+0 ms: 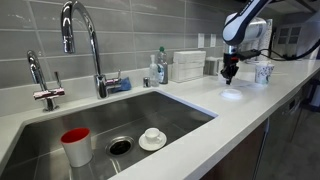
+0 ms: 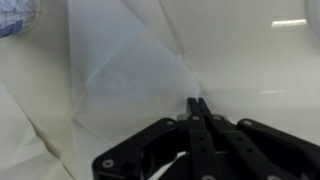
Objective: Fold the white serviette diagonally in half, lift the white serviette and pour out the beans into the paper cup, put the white serviette back on the kitchen counter
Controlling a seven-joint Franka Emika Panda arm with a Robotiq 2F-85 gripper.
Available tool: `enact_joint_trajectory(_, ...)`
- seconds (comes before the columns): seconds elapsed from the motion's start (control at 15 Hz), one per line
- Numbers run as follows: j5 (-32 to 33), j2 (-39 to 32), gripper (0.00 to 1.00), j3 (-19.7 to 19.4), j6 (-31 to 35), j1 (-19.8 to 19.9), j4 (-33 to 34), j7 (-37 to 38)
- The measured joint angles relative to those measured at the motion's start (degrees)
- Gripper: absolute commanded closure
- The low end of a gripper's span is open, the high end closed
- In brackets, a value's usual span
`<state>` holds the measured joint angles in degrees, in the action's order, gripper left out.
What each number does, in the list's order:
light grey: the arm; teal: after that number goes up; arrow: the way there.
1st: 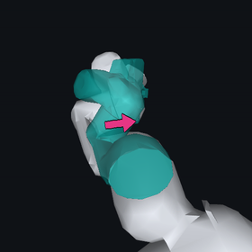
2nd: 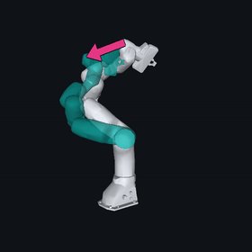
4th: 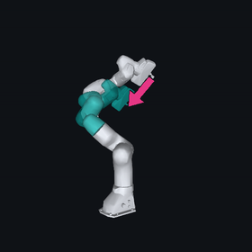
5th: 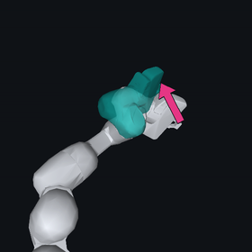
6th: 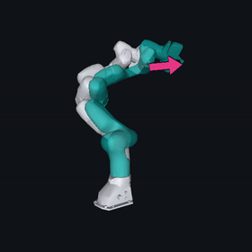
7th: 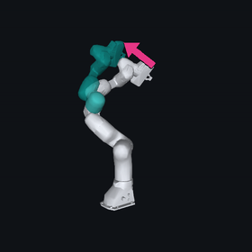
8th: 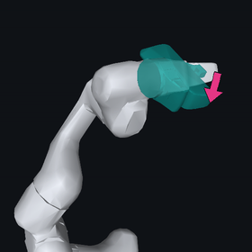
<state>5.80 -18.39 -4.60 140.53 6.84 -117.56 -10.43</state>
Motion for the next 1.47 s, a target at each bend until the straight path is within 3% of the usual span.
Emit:
enact_joint_trajectory(0.53,-1.5,-0.3,1.0,1.3,-0.1,-0.7,3.0,3.8)
enact_joint_trajectory(0.67,-3.0,-1.0,0.73,1.9,-0.1,-0.9,4.1,4.8)
enact_joint_trajectory(1.2,-8.5,-4.4,0.14,3.7,0.0,-1.2,8.1,5.8)
enact_joint_trajectory(1.47,-9.2,-5.5,0.11,4.0,0.0,-1.4,9.7,6.9)
